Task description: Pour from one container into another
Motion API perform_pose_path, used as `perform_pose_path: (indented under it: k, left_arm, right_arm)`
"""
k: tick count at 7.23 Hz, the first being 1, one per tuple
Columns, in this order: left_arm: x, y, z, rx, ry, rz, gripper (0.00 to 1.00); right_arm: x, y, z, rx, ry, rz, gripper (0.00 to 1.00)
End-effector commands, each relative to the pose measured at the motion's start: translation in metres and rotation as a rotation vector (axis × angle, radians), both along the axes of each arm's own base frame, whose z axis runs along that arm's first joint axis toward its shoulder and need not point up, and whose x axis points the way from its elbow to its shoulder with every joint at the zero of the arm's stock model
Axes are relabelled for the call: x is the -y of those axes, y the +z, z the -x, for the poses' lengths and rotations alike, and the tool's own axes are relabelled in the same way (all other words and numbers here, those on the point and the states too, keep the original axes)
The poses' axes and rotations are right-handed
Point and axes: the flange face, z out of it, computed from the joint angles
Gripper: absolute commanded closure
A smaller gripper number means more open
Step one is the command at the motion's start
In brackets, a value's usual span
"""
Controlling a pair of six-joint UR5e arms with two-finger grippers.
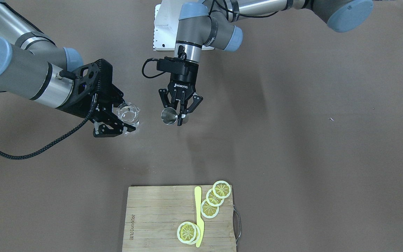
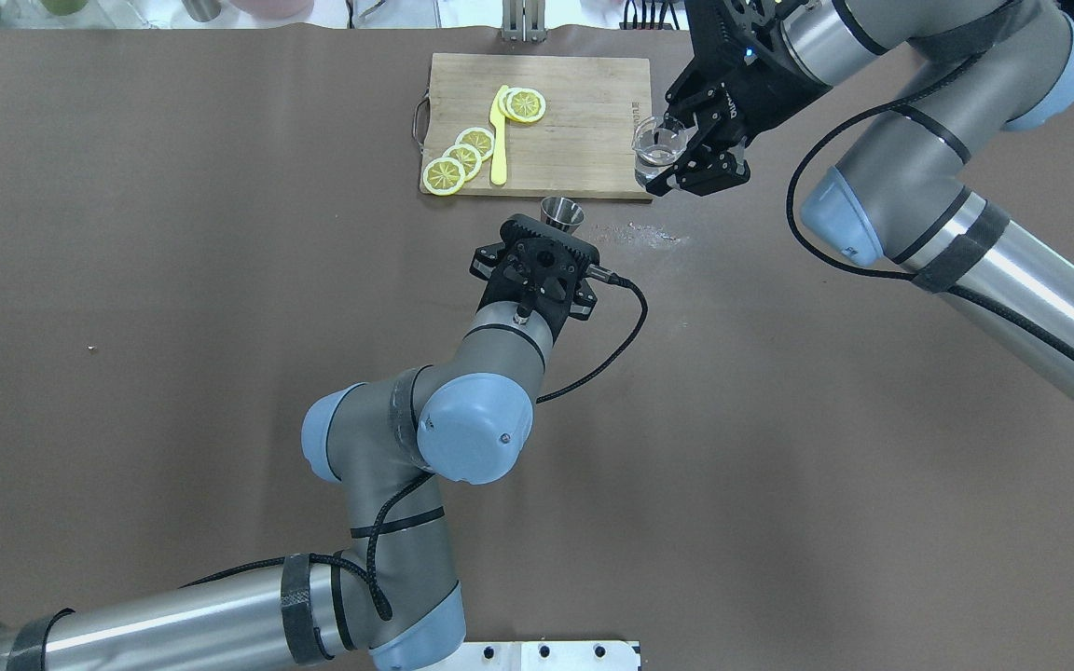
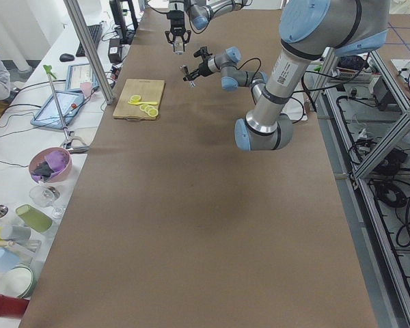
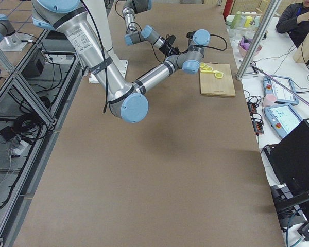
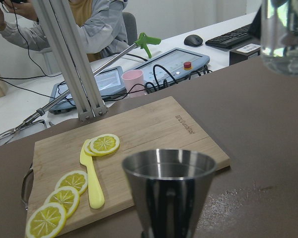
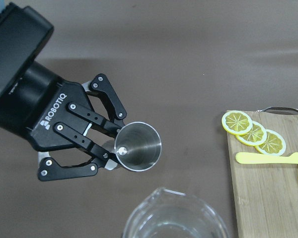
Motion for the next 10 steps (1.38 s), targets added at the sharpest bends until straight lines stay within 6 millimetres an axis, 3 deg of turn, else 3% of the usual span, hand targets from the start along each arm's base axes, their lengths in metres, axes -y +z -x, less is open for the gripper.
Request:
perform_pose_path:
  k: [1,3,7,10]
  left_arm:
    - [-0.006,-0.008,0.000,-0.053,0.010,-0.021,1.00]
    - [-0.005,-0.008,0.000,-0.056,0.007,-0.024,1.00]
    - [-0.005,-0.008,0.000,-0.056,0.008,-0.023,1.00]
    - [-0.003,-0.001,-0.004,-0.042,0.007,-0.019,1.00]
  right_arm:
    - [-0.001,0.000,0.007,-0.015,-0.001,-0.011,1.00]
    - [-0.008,0.005,0.025,-0.032,0.006,-0.018,1.00]
    - [-0.014,-0.005,0.024,-0.019,-0.002,-0.042,1.00]
    - [-0.022,-0.003,0.042,-0.030,-0.026,-0.032,1.00]
